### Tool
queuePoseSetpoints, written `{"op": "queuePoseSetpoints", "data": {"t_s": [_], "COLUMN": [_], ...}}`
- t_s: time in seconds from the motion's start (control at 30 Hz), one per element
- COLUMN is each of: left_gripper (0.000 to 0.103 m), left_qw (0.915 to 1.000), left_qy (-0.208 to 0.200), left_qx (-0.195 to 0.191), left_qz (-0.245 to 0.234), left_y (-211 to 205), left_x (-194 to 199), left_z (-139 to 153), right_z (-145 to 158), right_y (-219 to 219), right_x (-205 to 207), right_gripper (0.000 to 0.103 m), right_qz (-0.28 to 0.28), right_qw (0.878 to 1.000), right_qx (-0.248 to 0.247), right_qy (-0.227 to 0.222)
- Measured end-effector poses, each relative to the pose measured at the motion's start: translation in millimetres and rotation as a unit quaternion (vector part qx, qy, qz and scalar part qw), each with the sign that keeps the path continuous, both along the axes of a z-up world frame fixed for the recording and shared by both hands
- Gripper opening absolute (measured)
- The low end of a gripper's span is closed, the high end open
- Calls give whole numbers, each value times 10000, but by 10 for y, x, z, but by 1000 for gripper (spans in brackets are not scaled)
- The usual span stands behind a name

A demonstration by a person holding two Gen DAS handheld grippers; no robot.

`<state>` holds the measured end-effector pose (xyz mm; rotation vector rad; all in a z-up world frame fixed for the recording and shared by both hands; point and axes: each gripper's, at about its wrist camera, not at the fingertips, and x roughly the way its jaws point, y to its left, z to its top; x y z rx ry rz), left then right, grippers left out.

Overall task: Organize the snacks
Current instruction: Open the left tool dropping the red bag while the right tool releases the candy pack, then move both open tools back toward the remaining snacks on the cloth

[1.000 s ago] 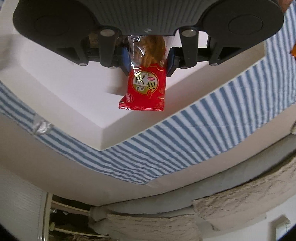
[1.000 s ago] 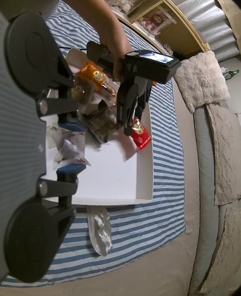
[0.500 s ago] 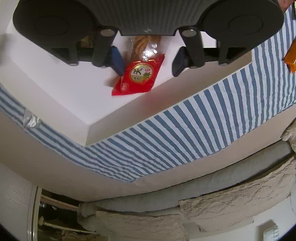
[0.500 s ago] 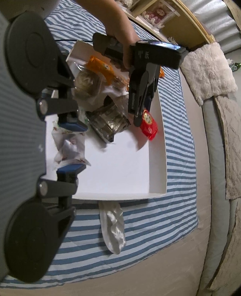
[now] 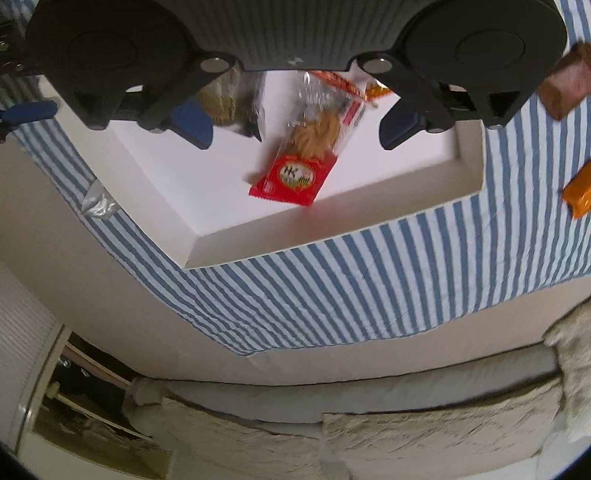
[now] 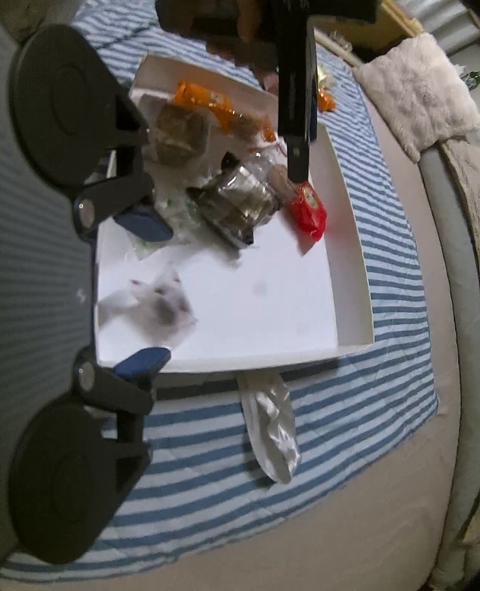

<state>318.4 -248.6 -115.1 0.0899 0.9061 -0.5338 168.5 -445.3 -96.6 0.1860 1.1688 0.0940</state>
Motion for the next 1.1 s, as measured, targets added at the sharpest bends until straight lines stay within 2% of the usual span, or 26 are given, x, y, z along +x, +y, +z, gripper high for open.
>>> {"op": "queuePoseSetpoints", "data": {"t_s": [0.23,0.47,0.63,0.93,1.1], "left_gripper": [103,103,103,103,103], "left_qw": [9998,9993,9989,9984,9980], "left_qy": [113,256,296,483,504], "left_qx": [69,163,261,47,72], "left_qz": [133,204,234,299,377], "left_y": [157,307,384,539,672], "left_x": [-208,-424,-592,-839,-947], "left_z": [142,253,310,420,456], "right_z": [58,159,260,329,342], "right_y": [94,104,85,199,309], "right_x": [-39,-150,-249,-352,-332], "right_gripper": [83,102,102,103,103], "right_qz": [34,-77,-270,-397,-383], "right_qw": [9999,9995,9981,9963,9958], "right_qx": [-151,-254,-388,-487,-550], "right_qy": [-42,-193,-407,-590,-623]}}
